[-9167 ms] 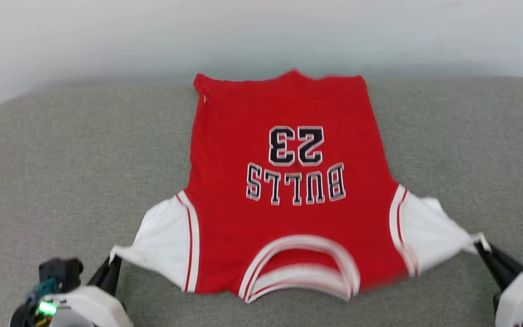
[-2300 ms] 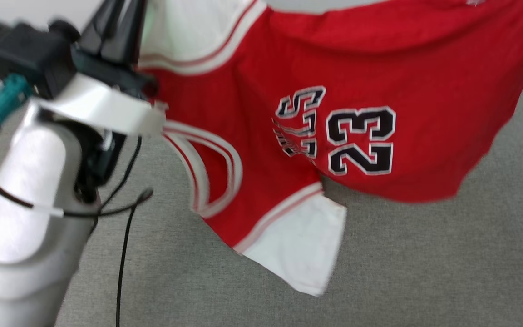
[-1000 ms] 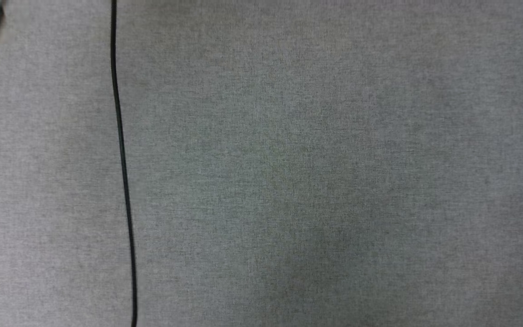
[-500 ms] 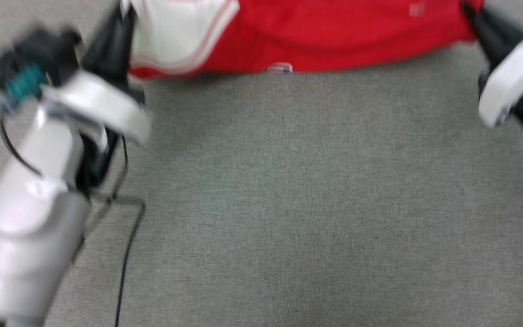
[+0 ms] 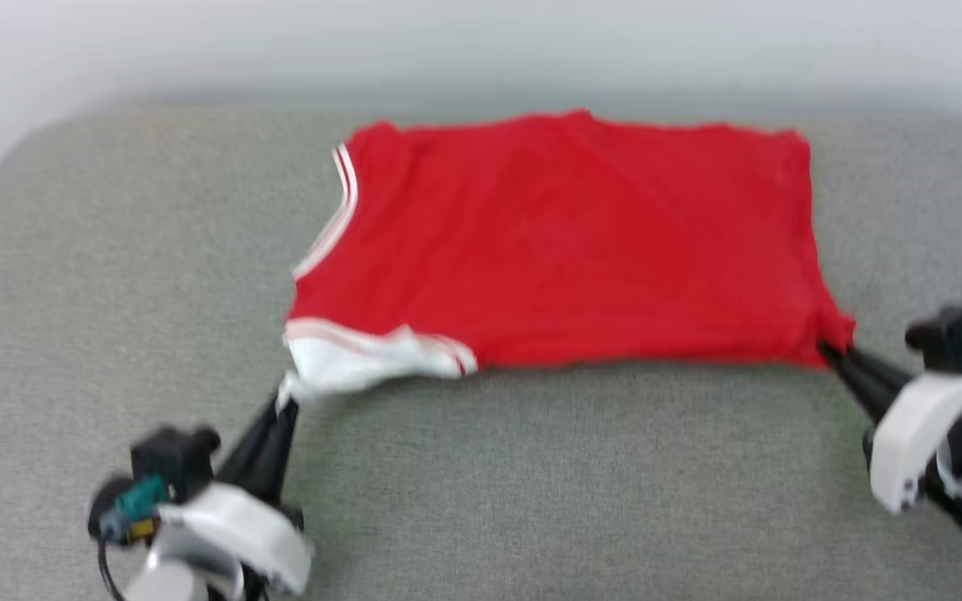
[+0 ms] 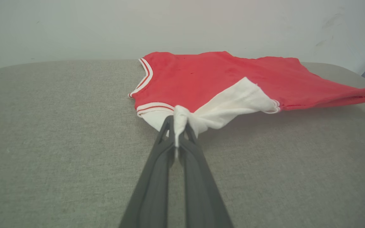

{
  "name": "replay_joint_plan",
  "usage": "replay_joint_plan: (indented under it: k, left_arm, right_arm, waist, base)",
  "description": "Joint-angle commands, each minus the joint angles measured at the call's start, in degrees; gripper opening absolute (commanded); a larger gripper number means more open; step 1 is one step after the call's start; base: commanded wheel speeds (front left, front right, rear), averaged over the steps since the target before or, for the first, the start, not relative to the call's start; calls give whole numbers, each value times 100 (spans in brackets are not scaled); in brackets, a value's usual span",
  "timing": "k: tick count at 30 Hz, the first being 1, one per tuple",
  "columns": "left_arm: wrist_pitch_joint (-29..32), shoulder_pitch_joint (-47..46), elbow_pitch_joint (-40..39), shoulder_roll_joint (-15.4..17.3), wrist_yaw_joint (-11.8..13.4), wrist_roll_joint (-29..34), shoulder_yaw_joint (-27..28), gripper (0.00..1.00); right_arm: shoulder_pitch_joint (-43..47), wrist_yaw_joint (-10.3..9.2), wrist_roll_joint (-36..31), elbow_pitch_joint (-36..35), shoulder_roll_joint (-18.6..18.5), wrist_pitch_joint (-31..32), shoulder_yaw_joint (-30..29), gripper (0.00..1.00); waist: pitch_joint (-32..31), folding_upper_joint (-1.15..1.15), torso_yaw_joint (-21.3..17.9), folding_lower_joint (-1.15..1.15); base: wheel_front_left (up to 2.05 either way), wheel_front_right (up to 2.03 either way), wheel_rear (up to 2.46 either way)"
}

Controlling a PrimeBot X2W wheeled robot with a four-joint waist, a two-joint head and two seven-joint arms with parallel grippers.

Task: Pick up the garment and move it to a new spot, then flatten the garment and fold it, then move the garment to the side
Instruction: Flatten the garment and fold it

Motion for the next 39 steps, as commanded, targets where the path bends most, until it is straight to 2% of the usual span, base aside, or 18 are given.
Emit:
replay_joint_plan:
  k: [1, 6, 11, 21, 30, 39]
  left_arm:
    - [2, 258, -74, 9, 50, -74, -17, 0]
    - [82, 1102, -329, 63, 228, -347, -10, 0]
    - [241, 1780, -554, 142, 277, -625, -23, 0]
    - [588, 2427, -901, 282, 315, -843, -194, 0]
    - [496, 2067, -970, 288, 315, -598, -266, 0]
    - [786, 792, -760, 451, 39, -105, -394, 0]
  right_arm:
    - [278, -9, 59, -48, -47, -43, -45, 0]
    - [1137, -9, 141, -249, -141, -84, -251, 0]
    - [1970, -9, 188, -588, -227, 51, -553, 0]
    - [3424, -9, 65, -1377, -274, 398, -1516, 0]
    - [4038, -9, -214, -2056, -22, 798, -2446, 0]
    - [3785, -8, -359, -2581, 380, 1254, -3205, 0]
  waist:
    - [-298, 0, 71, 2]
    - [-631, 0, 97, 2]
    - [-865, 0, 116, 2]
    - [-969, 0, 133, 2]
    - [-847, 0, 97, 2]
    - [-503, 0, -47, 2]
  base:
    - [0, 0, 0]
    - [0, 0, 0]
    - [0, 0, 0]
    - [0, 0, 0]
    - [0, 0, 0]
    - [0, 0, 0]
